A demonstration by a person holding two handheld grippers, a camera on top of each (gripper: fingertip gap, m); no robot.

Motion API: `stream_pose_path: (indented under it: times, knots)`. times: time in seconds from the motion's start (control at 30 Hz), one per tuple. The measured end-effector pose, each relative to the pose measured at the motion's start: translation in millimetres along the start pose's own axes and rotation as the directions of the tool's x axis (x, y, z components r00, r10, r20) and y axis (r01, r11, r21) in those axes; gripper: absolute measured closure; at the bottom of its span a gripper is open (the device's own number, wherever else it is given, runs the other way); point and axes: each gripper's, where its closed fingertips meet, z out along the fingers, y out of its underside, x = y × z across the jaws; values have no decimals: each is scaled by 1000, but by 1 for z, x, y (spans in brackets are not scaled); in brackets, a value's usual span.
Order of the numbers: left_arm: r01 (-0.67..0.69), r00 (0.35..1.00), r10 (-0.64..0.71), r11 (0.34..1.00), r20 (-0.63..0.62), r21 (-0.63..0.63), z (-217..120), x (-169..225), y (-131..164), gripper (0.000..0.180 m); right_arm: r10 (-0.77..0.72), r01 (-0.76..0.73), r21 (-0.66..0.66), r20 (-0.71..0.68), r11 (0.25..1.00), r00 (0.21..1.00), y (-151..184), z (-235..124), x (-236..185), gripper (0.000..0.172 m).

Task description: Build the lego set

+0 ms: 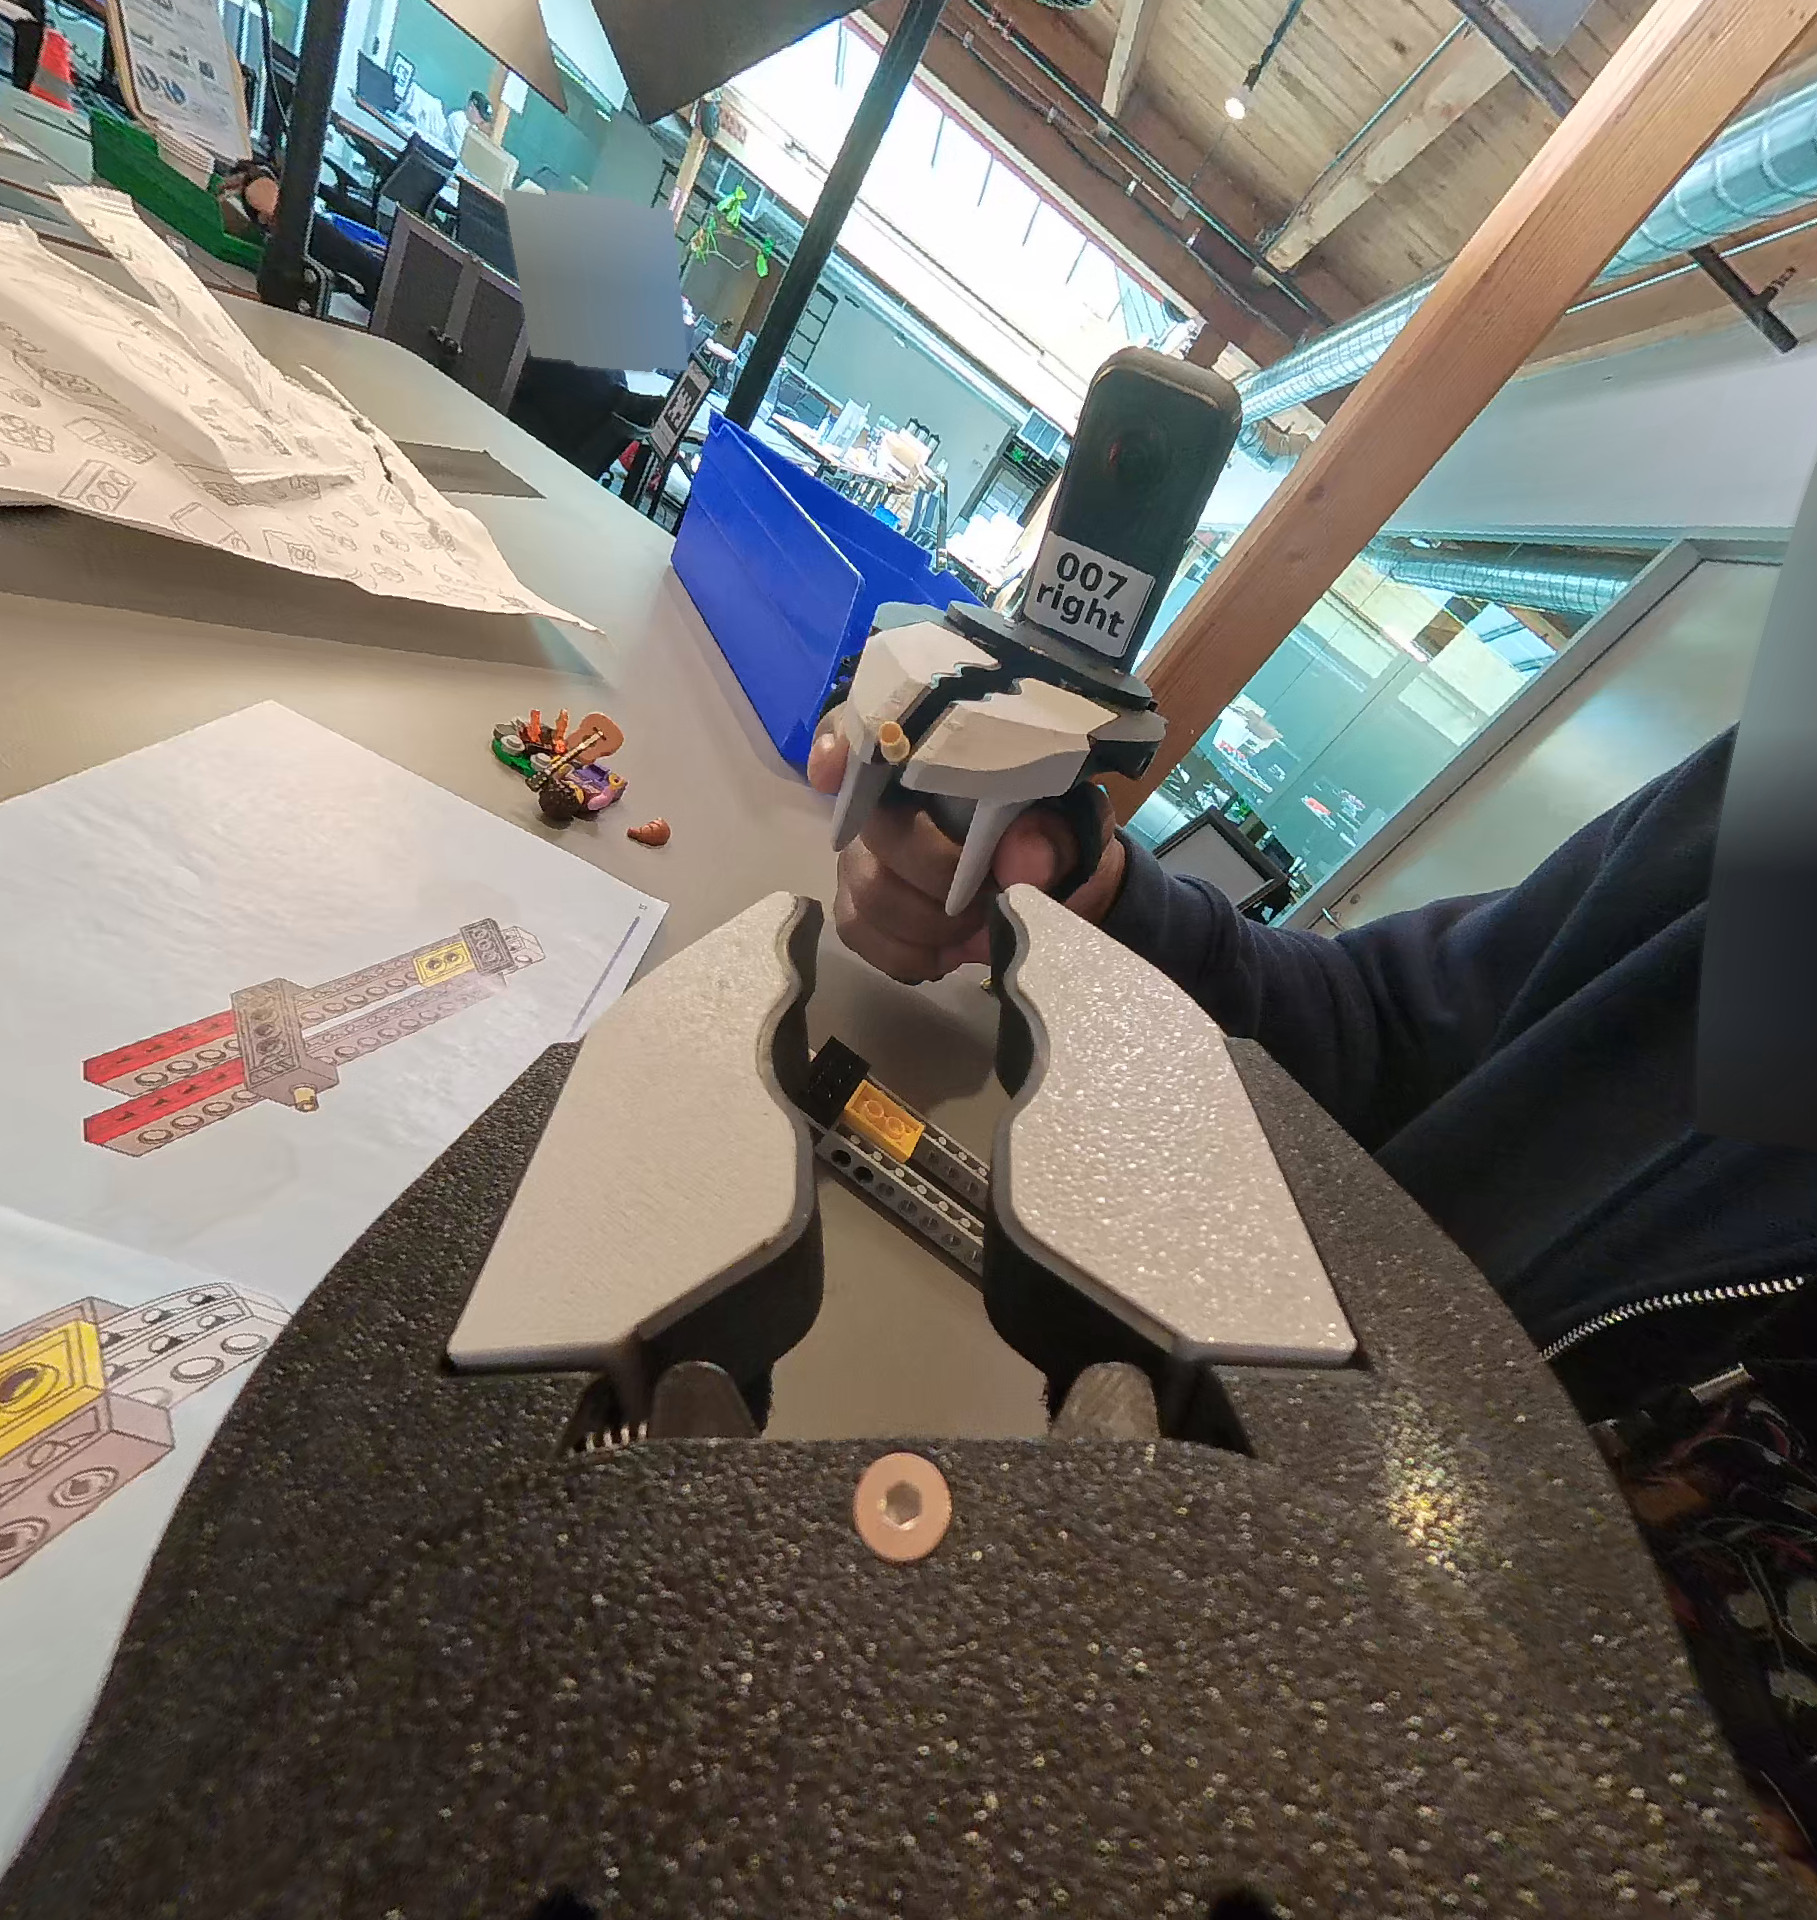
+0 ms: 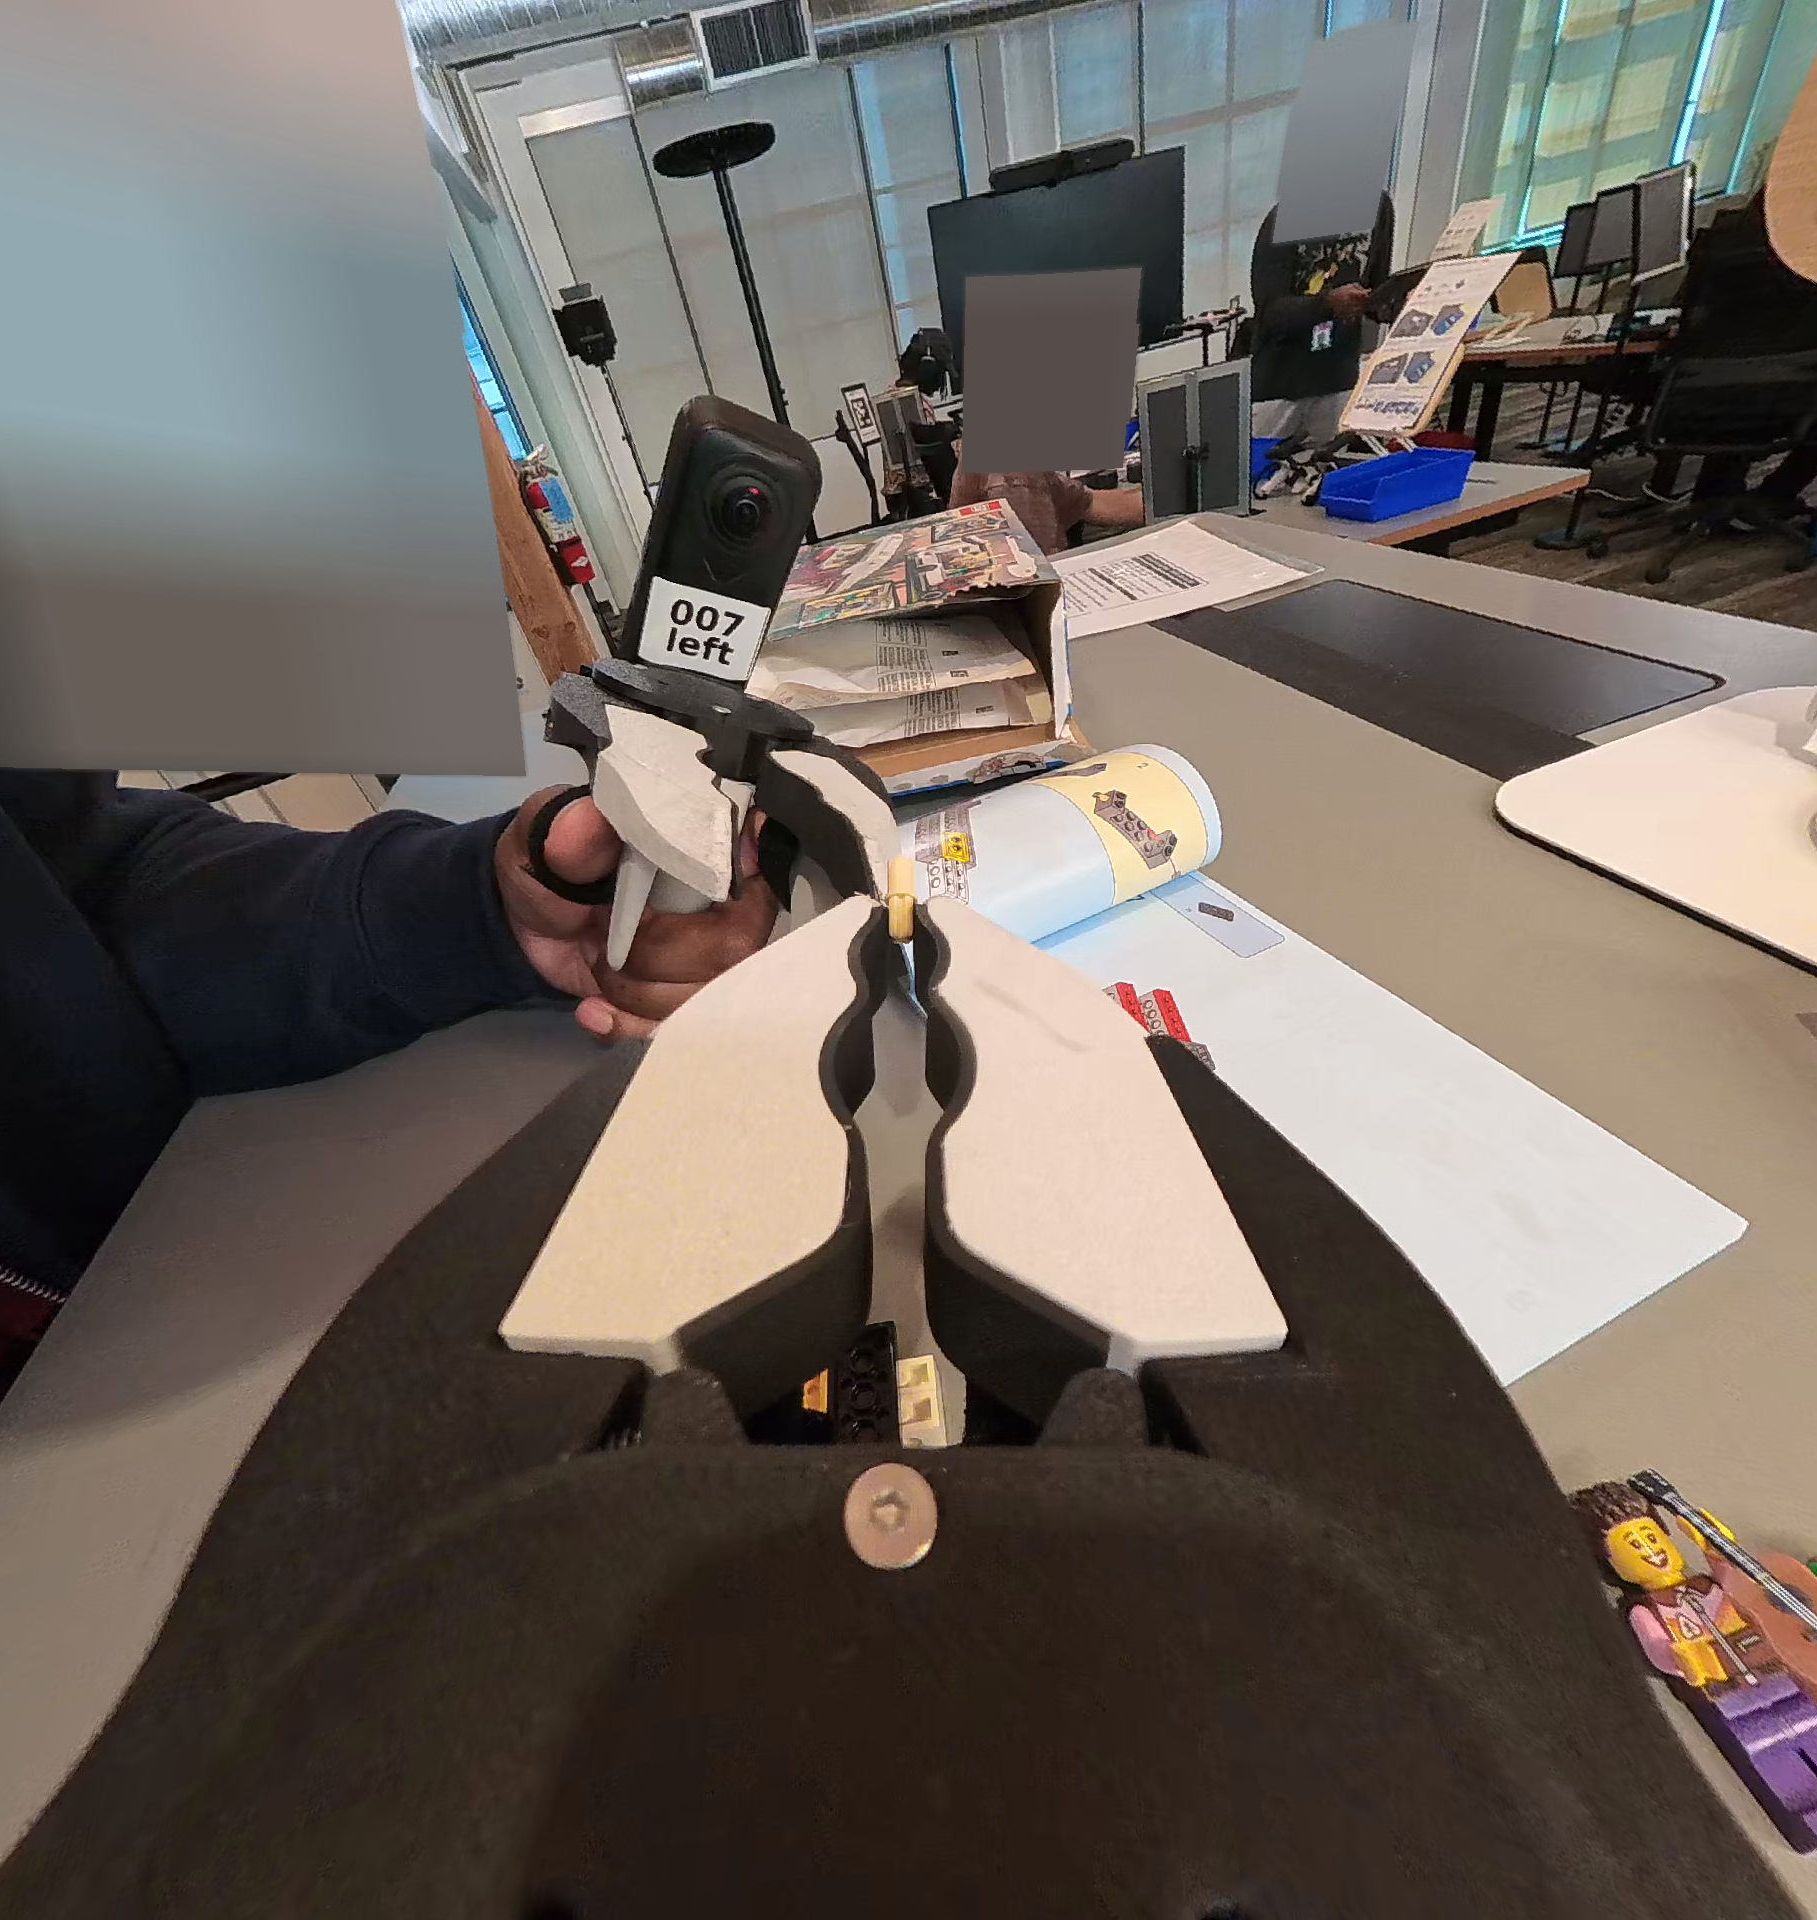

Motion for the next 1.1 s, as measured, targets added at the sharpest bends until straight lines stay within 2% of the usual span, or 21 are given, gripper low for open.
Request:
stream_pose_path:
  times: [0.7, 0.73, 0.8, 0.9, 0.97, 1.1]
  knots:
    - [-4, 1000, 4, 1000, 4, -7, -1, 0, 0, 148, 11, -10, -29, 14, 1000, 1000, 4, 3, -2, 168]
    - [-12, 1000, 12, 1000, 13, -8, -2, -1, 0, 148, 19, -17, -61, 32, 998, 999, 9, 4, -5, 168]
    - [-30, 999, 30, 1000, 29, 6, -5, -2, -5, 148, 25, -1, -218, 107, 976, 994, 33, 10, -19, 168]
    - [-27, 999, 26, 999, 35, 41, -12, -4, -13, 148, -58, 130, -457, 168, 880, 984, 77, 17, -36, 167]
    - [-17, 999, 16, 999, 35, 50, -13, -5, -14, 149, -60, 159, -529, 198, 834, 978, 94, 21, -46, 167]
    - [-32, 999, 30, 999, 40, 37, -12, -4, -13, 149, -94, 209, -570, 225, 795, 970, 102, 24, -57, 167]
